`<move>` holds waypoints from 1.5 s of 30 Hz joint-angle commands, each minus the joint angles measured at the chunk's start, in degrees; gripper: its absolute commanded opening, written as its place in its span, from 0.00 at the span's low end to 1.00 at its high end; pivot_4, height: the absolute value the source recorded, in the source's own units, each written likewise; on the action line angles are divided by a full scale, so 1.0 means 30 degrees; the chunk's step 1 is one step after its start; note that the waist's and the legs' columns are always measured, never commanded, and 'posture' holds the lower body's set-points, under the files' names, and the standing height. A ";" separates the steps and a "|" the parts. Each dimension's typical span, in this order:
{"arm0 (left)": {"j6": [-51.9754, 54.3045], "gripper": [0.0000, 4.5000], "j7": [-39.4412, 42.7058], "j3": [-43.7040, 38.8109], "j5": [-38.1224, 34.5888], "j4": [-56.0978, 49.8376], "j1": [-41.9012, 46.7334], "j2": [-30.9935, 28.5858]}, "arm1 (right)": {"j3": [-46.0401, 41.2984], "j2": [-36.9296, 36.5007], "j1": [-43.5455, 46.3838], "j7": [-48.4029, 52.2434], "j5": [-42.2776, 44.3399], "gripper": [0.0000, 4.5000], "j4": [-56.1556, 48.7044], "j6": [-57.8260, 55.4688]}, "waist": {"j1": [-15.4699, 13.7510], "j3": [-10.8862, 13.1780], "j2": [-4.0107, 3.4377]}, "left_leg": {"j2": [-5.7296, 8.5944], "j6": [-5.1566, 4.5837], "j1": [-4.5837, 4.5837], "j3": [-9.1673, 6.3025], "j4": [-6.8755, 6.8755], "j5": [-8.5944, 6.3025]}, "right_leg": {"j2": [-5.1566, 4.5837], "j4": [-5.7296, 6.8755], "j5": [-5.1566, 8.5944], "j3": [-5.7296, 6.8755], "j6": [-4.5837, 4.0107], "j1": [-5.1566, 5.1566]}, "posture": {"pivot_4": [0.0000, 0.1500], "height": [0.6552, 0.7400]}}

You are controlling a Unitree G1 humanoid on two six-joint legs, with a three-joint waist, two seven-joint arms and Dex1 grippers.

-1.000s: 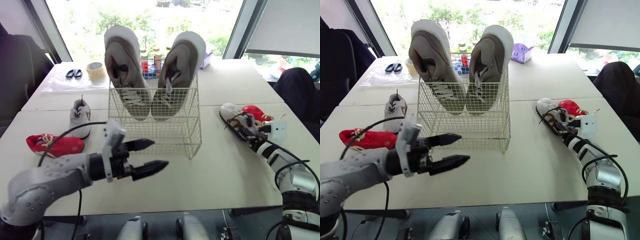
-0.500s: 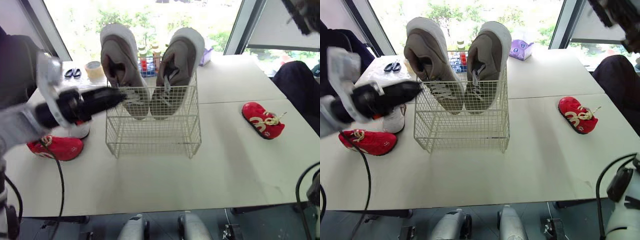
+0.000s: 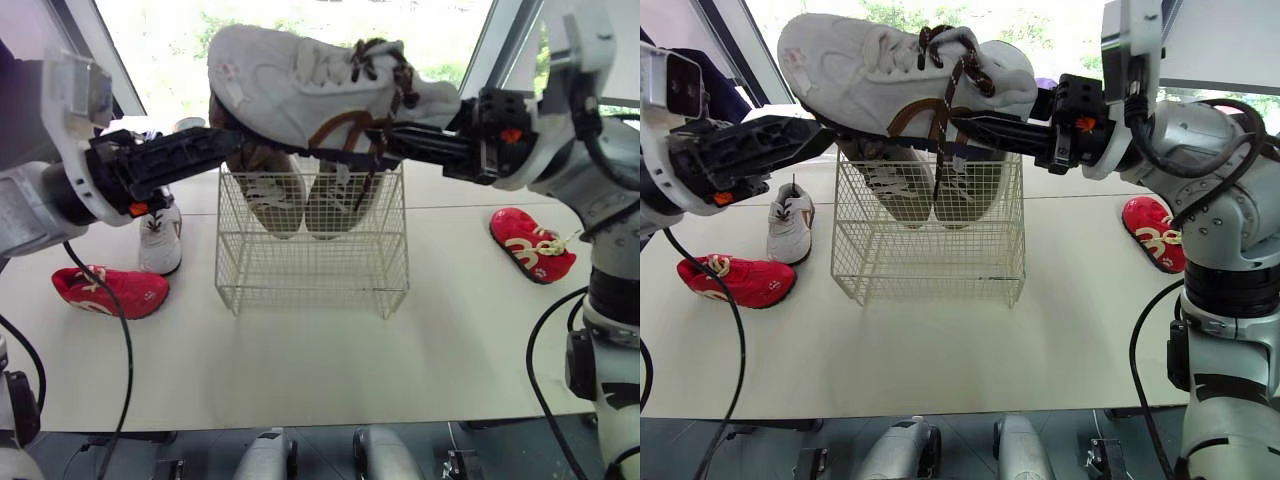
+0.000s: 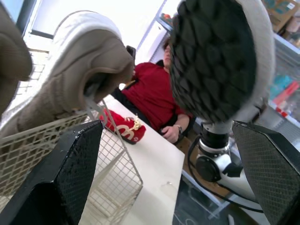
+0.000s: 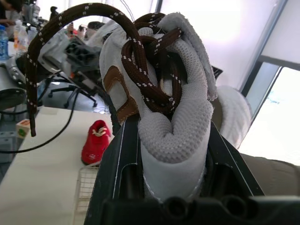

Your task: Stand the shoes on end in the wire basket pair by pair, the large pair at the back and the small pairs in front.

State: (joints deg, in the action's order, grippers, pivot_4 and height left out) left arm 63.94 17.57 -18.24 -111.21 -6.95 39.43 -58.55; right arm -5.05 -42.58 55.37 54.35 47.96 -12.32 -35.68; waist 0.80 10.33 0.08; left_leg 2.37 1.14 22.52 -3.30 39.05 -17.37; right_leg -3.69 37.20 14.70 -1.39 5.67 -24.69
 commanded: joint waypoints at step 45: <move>-0.4152 0.08 0.1081 -0.1608 0.5418 -0.0780 0.1468 0.5149 | -0.6338 0.6659 -0.3841 -0.9793 1.0673 1.00 -0.0447 -0.4718 | 0.0031 -0.0016 0.0017 | -0.0031 0.0017 -0.0015 -0.0021 -0.0025 0.0010 | 0.0015 0.0015 -0.0002 0.0009 -0.0006 0.0008 | 1.00 1.00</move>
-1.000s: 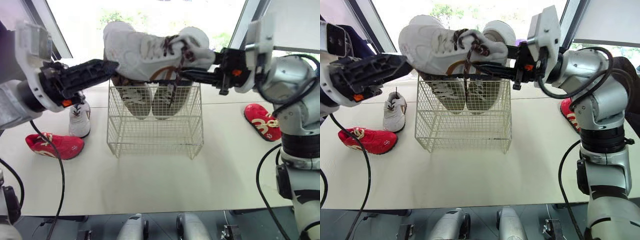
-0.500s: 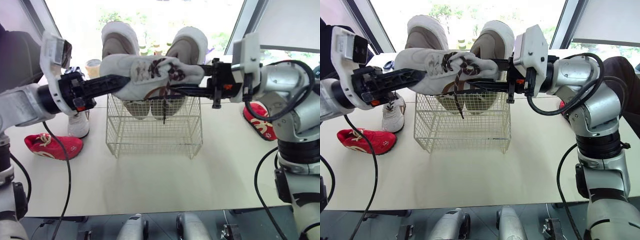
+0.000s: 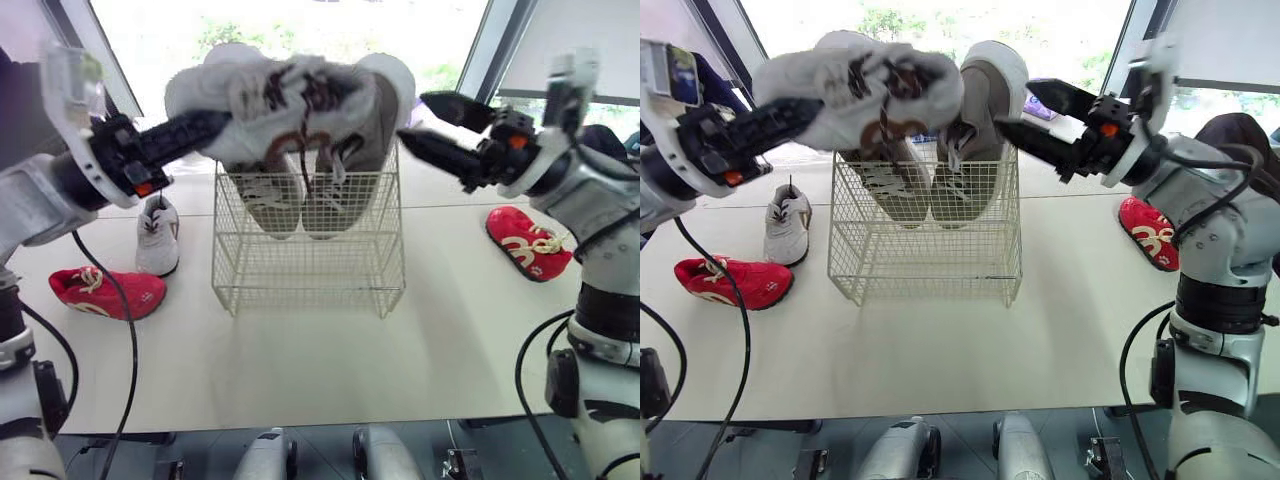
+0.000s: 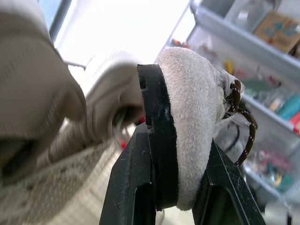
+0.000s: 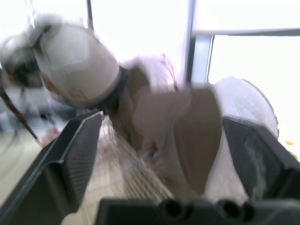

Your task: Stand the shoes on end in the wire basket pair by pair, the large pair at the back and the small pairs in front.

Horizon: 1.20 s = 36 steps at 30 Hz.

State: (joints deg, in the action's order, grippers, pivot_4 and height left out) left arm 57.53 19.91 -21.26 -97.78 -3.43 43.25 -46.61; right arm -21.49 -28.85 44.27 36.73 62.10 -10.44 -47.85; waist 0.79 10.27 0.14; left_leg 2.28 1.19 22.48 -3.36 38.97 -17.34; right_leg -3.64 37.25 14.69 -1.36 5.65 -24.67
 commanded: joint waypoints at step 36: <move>-0.6083 0.08 -0.1261 0.0148 0.2135 -0.3754 0.0481 0.8204 | 0.5102 0.9366 0.1497 -0.9696 0.0571 1.00 -0.3176 0.6366 | 0.0519 0.0002 -0.0015 | 0.0014 0.0008 0.0014 0.0023 0.0005 0.0009 | 0.0038 0.0048 -0.0003 0.0008 0.0001 -0.0046 | 1.00 1.00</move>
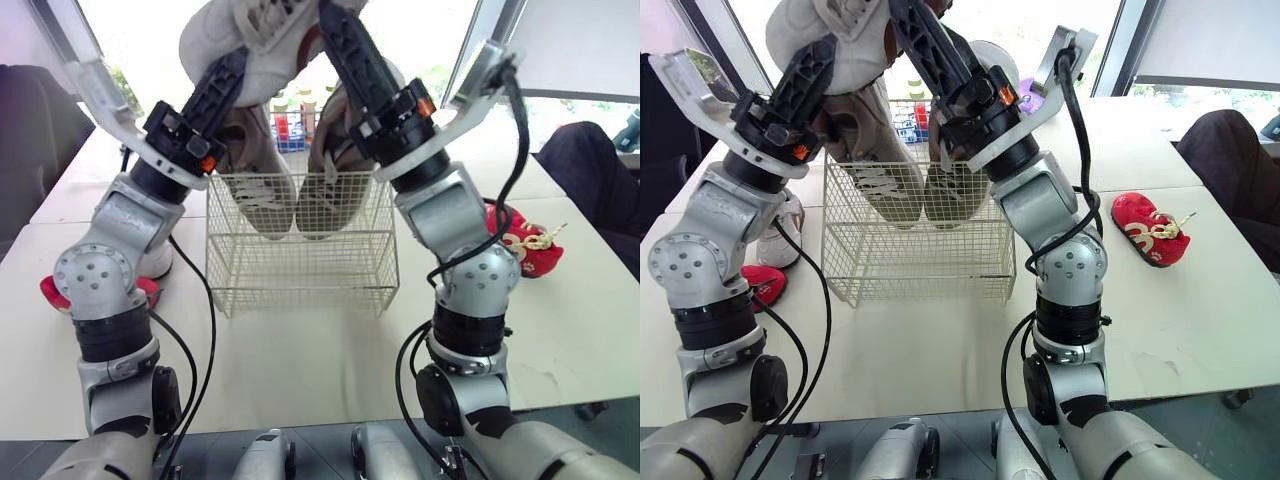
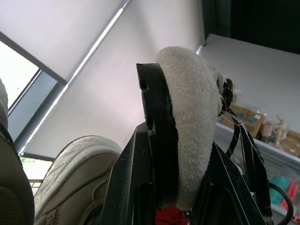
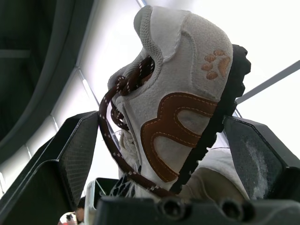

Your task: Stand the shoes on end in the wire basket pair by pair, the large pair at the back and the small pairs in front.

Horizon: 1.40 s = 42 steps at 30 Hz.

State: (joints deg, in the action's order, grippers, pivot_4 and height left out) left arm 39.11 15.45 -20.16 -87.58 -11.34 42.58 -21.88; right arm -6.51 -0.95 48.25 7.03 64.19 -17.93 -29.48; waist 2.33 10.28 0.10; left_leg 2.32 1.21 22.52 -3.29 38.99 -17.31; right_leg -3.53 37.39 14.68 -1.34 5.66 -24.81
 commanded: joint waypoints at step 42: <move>0.3678 0.58 0.0863 0.1163 0.3318 -0.6411 -0.4938 -0.7818 | -0.1287 -1.1611 0.3739 1.2923 -0.3014 0.09 0.3919 -0.0851 | -0.0111 0.0032 -0.0009 | 0.0009 -0.0139 0.0004 0.0002 -0.0048 -0.0079 | 0.0002 -0.0101 0.0004 -0.0001 0.0003 0.0027 | 1.00 1.00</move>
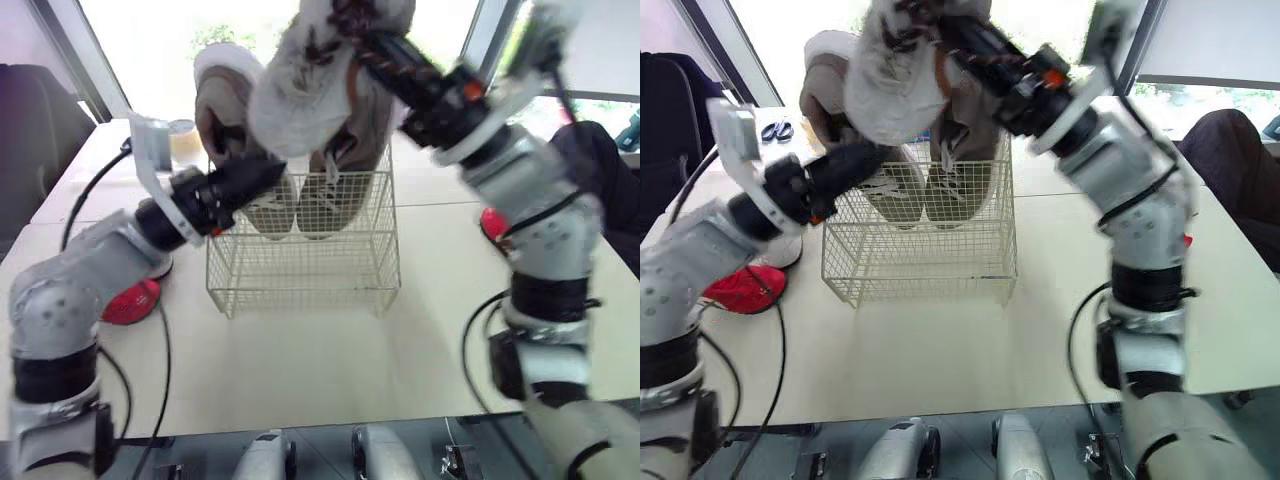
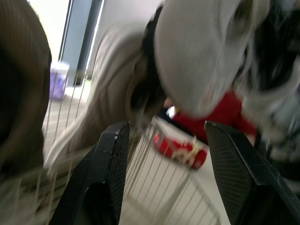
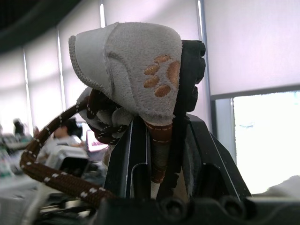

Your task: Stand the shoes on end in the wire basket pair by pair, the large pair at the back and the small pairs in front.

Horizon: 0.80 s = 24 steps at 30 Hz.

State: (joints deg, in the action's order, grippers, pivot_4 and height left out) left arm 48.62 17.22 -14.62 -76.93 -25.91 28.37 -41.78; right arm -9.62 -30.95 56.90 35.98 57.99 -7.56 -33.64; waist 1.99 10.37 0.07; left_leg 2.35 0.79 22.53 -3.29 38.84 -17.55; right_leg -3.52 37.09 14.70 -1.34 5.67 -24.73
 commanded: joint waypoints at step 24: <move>-0.0978 0.58 -0.4544 -0.1621 -0.2325 -0.5416 -0.6975 -0.1608 | 0.3022 -0.2397 -0.2413 1.2105 -0.8485 0.09 0.5526 0.4953 | -0.0448 0.0008 -0.0005 | -0.0017 0.0083 -0.0022 0.0003 0.0003 0.0039 | -0.0042 -0.0024 -0.0001 -0.0021 -0.0011 0.0035 | 1.00 1.00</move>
State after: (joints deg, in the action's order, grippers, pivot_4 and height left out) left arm 46.94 2.64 -17.75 -83.17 -41.56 7.45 -45.84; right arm 0.30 -38.25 49.07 71.44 32.63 9.89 -20.24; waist 0.65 10.39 0.05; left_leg 2.30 1.08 22.47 -3.28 38.85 -17.41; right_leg -3.65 37.02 14.69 -1.41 5.63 -24.63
